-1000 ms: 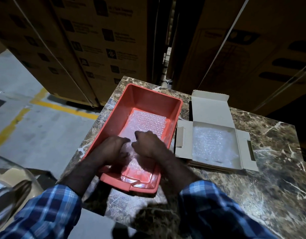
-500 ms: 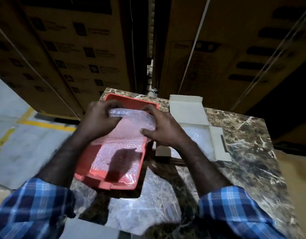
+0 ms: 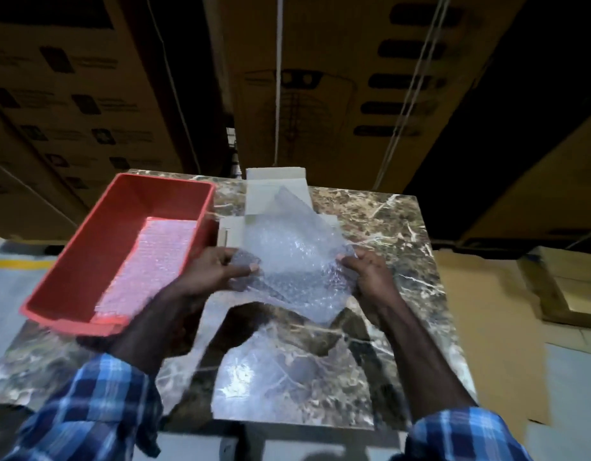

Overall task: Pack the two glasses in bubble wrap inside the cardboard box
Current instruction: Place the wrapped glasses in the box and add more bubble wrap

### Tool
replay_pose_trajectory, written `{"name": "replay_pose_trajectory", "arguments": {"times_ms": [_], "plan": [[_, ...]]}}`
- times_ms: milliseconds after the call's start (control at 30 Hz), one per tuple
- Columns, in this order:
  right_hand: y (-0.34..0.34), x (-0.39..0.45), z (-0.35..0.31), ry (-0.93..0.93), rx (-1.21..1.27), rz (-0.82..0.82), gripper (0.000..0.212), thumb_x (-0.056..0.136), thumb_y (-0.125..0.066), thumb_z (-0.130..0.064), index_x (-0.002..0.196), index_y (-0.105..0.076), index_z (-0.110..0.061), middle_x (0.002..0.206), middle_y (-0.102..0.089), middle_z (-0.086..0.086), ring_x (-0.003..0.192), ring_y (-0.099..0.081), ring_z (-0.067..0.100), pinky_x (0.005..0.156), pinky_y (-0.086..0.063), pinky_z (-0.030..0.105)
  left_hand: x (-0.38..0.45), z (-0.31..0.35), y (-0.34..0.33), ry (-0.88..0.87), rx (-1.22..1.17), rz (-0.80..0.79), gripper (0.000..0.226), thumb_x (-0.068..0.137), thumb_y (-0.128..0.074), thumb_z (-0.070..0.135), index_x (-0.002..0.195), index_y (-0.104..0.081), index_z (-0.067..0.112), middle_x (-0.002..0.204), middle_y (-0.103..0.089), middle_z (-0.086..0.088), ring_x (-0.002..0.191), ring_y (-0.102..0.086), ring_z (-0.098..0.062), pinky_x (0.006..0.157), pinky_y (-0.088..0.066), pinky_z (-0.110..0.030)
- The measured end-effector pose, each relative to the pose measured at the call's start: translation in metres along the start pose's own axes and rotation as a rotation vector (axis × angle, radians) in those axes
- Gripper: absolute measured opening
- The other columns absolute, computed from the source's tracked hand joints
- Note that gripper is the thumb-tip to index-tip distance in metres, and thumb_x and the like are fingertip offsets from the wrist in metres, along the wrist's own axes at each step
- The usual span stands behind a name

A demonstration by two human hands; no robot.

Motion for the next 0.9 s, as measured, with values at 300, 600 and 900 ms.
{"name": "replay_pose_trajectory", "arguments": {"times_ms": [300, 600, 900], "plan": [[0.086, -0.048, 0.101, -0.136, -0.389, 0.149, 0.023, 0.091, -0.069, -0.009, 0.112, -0.065, -0.015, 0.106, -0.068, 0.009, 0.085, -0.066, 0.013, 0.064, -0.050, 0.019, -0.001, -0.104, -0.067, 0.109, 0.154, 0.187, 0.015, 0.078, -0.082, 0.003, 0.091, -0.076, 0.006, 0.090, -0.076, -0.018, 0.075, -0.069, -0.027, 0.073, -0.056, -0.042], [-0.001, -0.074, 0.150, 0.278, -1.180, -0.323, 0.025, 0.090, -0.056, -0.036, 0.107, -0.065, -0.021, 0.106, -0.068, 0.003, 0.101, -0.059, 0.024, 0.090, -0.044, 0.037, -0.016, -0.155, -0.093, 0.353, -0.096, 0.285, 0.029, 0.088, -0.076, 0.011, 0.091, -0.065, -0.016, 0.078, -0.063, -0.029, 0.057, -0.064, -0.030, 0.064, -0.060, -0.051], [0.020, -0.044, 0.148, -0.149, -0.478, -0.119, 0.018, 0.088, -0.062, -0.009, 0.076, -0.059, -0.022, 0.078, -0.069, 0.001, 0.068, -0.056, 0.016, 0.062, -0.038, 0.030, -0.019, -0.171, -0.093, 0.523, -0.369, 0.198, 0.029, 0.103, -0.045, 0.023, 0.102, -0.063, 0.000, 0.081, -0.070, -0.018, 0.068, -0.070, -0.034, 0.071, -0.058, -0.046]]}}
Point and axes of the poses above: each hand's wrist, its own x-axis towards the middle knuckle, its own y-axis out of the back of the hand, z = x × y, the point moved 8 cm from there along x, towards the middle knuckle
